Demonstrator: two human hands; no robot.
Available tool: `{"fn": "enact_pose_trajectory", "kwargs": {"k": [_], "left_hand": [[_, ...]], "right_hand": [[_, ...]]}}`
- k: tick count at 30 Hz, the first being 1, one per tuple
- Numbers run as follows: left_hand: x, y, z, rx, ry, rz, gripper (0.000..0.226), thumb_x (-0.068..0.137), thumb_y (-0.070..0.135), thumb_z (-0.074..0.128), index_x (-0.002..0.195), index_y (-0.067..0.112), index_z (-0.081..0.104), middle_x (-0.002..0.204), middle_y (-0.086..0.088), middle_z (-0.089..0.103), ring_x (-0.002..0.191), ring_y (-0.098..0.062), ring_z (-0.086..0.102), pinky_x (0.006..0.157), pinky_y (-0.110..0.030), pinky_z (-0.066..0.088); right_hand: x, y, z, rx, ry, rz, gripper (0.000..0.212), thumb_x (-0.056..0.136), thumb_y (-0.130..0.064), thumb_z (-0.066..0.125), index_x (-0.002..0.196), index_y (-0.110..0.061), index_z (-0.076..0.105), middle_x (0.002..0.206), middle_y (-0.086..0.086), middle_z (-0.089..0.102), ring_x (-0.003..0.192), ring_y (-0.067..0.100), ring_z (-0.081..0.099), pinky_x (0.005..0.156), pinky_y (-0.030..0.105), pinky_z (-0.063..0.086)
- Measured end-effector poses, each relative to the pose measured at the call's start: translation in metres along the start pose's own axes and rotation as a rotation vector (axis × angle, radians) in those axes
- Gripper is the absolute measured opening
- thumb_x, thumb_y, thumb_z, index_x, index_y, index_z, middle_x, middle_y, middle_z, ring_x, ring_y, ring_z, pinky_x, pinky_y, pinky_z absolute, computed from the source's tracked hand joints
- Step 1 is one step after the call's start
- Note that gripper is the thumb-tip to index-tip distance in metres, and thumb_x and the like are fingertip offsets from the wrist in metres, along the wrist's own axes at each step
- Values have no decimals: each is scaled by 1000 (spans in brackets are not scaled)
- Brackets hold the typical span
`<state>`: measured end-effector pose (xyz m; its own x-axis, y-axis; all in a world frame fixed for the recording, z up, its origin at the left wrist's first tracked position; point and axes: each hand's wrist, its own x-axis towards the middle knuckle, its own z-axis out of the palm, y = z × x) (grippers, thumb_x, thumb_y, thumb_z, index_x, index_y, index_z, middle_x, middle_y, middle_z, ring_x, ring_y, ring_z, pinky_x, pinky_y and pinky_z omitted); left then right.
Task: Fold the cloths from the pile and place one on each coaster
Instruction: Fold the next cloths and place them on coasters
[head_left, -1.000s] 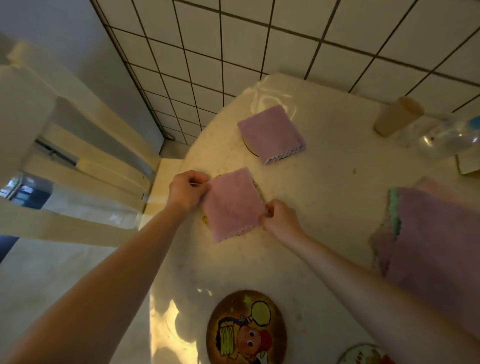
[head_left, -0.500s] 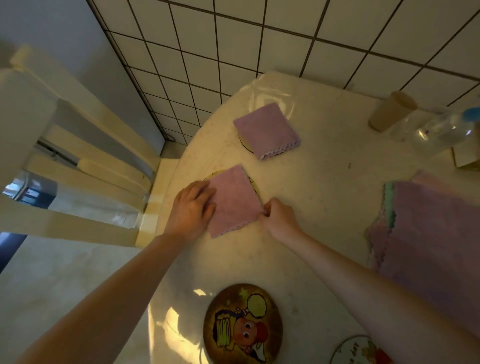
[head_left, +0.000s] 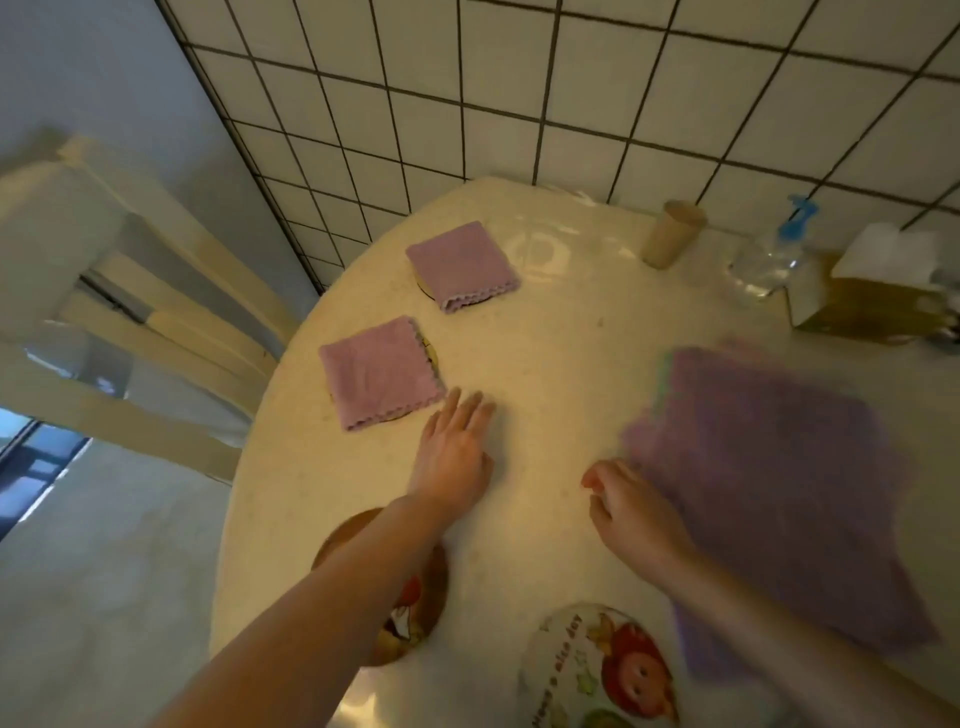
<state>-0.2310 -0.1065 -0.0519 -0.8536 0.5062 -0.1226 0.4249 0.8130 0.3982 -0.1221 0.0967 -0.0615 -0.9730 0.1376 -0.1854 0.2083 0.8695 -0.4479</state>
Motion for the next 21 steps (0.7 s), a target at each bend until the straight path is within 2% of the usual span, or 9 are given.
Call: {"fn": "enact_pose_trajectory", "kwargs": {"k": [2,4,6,10,13,16,18,21], "left_hand": [[-18,44,24,-19,-41,57,64,91,12,48,150,18,24,159,-1,18,148,-22,3,119,-36,9],[-34,84,46,-44,-85,102,63,90,12,48,149,19,26,158,-1,22,148,-22,7,119,-35,11],[-47,117,66,-37,-120,180,62,88,11,49,147,20,31,156,0,28,147,-22,12,120,-36,15],[-58,162,97,-1,-183,295,58,87,10,48,144,20,39,152,1,35,145,-21,18,118,-35,20],[-56,187,110,23,-244,313,57,87,13,48,144,17,40,152,-2,35,145,-24,19,117,-35,21],[-50,205,122,45,-264,330,54,87,21,39,140,14,44,147,-8,40,139,-29,29,113,-42,30],[-46,209,125,72,-267,308,51,90,21,43,140,15,44,144,-7,41,135,-29,34,108,-43,36],[-35,216,125,151,-279,275,49,94,26,46,142,21,39,144,-1,39,132,-26,35,107,-39,36]], "right_hand": [[-35,35,-15,-48,79,-7,5,89,-17,56,93,-19,56,95,-3,56,86,18,56,67,30,43],[-66,72,-24,-107,147,2,11,81,-12,66,83,-16,57,85,2,58,77,25,58,60,33,45],[-92,107,-30,-166,142,23,19,74,-11,74,79,-17,57,83,1,58,75,24,58,57,34,47],[-126,159,-42,-241,138,31,29,64,-21,84,77,-16,58,83,1,59,76,24,59,53,32,47],[-137,184,-47,-309,79,-11,34,61,-29,85,74,-18,56,80,0,56,73,22,57,52,32,46],[-140,199,-48,-386,22,-33,39,50,-22,89,69,-19,55,76,-1,53,68,21,55,46,28,42],[-138,200,-46,-399,11,-50,42,45,-17,90,70,-19,56,75,-2,53,68,20,55,45,29,42],[-135,202,-51,-390,5,-94,40,50,-29,88,74,-19,58,78,-3,54,71,18,56,48,28,46]]}}
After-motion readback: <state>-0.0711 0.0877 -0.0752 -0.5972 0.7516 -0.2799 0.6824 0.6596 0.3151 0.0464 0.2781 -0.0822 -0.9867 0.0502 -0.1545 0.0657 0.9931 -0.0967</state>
